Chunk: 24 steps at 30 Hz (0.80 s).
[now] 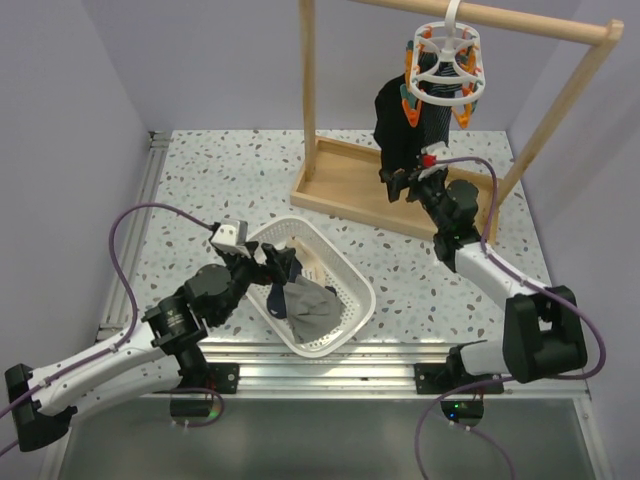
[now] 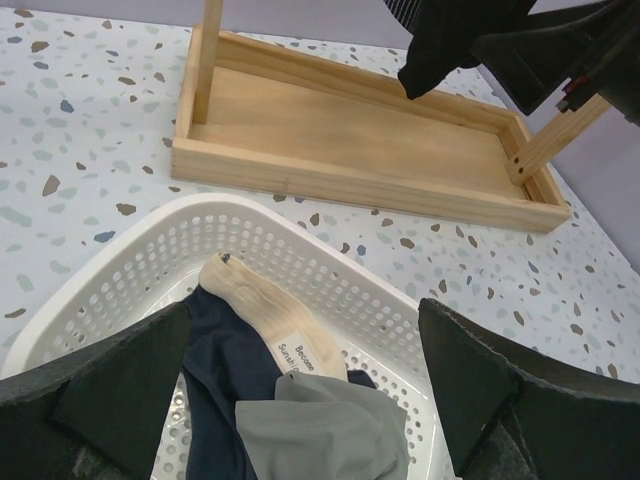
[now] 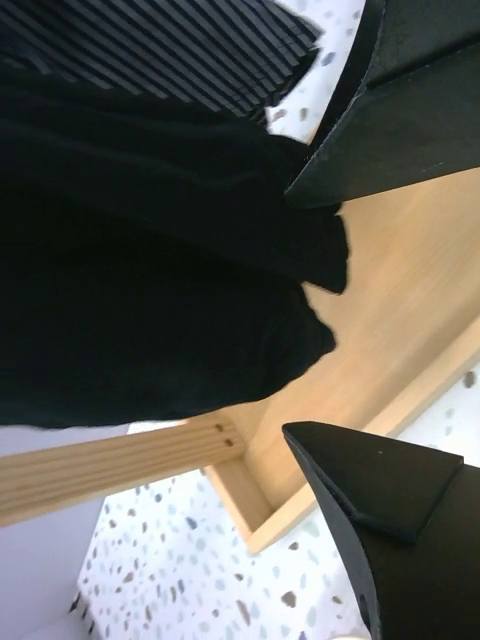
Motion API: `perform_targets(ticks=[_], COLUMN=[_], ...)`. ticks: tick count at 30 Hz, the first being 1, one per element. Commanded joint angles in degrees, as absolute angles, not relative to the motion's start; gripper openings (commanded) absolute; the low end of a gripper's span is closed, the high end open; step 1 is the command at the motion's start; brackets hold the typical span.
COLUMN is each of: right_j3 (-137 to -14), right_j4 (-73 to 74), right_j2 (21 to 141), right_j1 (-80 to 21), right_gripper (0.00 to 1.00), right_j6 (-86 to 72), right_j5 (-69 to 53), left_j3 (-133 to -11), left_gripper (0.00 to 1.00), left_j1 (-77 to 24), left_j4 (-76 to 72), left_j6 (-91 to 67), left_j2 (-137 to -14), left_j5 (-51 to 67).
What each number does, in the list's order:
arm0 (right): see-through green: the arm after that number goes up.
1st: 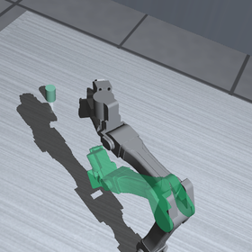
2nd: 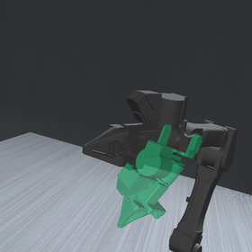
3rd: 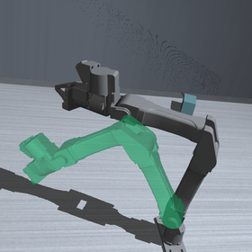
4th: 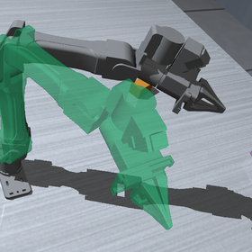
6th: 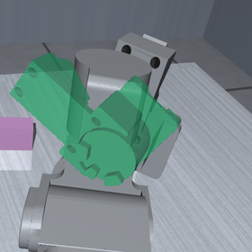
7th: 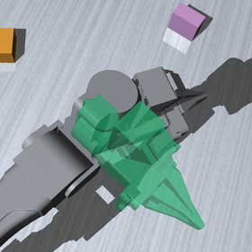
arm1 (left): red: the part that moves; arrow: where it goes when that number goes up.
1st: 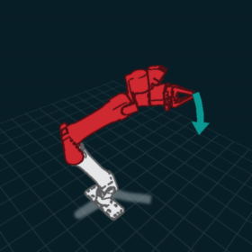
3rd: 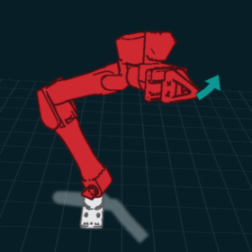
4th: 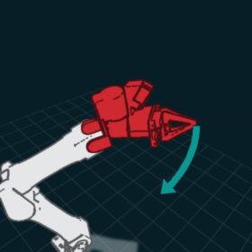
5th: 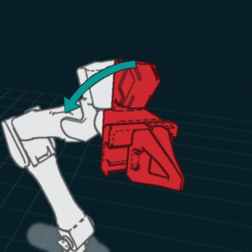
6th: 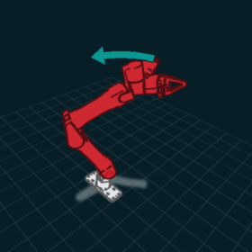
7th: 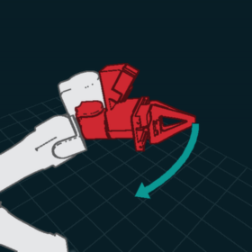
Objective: Remove the underwear clipped to the hanger
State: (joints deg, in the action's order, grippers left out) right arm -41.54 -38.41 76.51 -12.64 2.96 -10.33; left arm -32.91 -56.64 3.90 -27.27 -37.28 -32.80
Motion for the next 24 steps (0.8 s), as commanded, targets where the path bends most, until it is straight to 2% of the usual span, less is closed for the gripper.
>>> perform_targets(ticks=[1,10,12,15,16,19,20,24], right_j3=[-47.18,-55.27,-56.77,-57.65,-57.66,-56.08,-55.55,-52.83], right_j4=[-46.50,-43.77,-42.81,-41.84,-41.84,-42.10,-42.19,-37.99], right_j2=[79.27,86.39,87.62,88.42,88.33,86.84,86.40,80.18], right_j1=[-13.53,-16.17,-16.61,-16.61,-16.61,-16.18,-16.00,-14.77], right_gripper=[0.90,0.68,0.49,0.31,0.19,0.03,0.01,0.00], right_j6=[2.54,7.91,8.26,8.44,8.70,8.53,7.66,5.01], right_j5=[-13.90,-5.98,-5.02,-3.87,-3.35,-3.34,-4.21,-9.13], left_j3=[-32.61,-33.13,-33.49,-33.92,-34.10,-34.10,-34.10,-34.10], left_gripper=[1.00,1.00,1.00,1.00,1.00,1.00,1.00,1.00], left_j1=[-56.51,-56.51,-56.51,-56.51,-56.51,-56.51,-56.51,-56.51], left_j4=[0.88,-2.64,-2.99,-3.43,-3.60,-4.13,-4.22,-4.74], left_j6=[-26.10,-24.70,-24.17,-23.56,-23.47,-23.12,-23.03,-22.85], left_j2=[-37.35,-39.64,-40.51,-41.31,-41.48,-41.84,-41.92,-42.01], left_j5=[-33.13,-33.31,-33.14,-33.13,-33.13,-32.96,-32.96,-32.70])
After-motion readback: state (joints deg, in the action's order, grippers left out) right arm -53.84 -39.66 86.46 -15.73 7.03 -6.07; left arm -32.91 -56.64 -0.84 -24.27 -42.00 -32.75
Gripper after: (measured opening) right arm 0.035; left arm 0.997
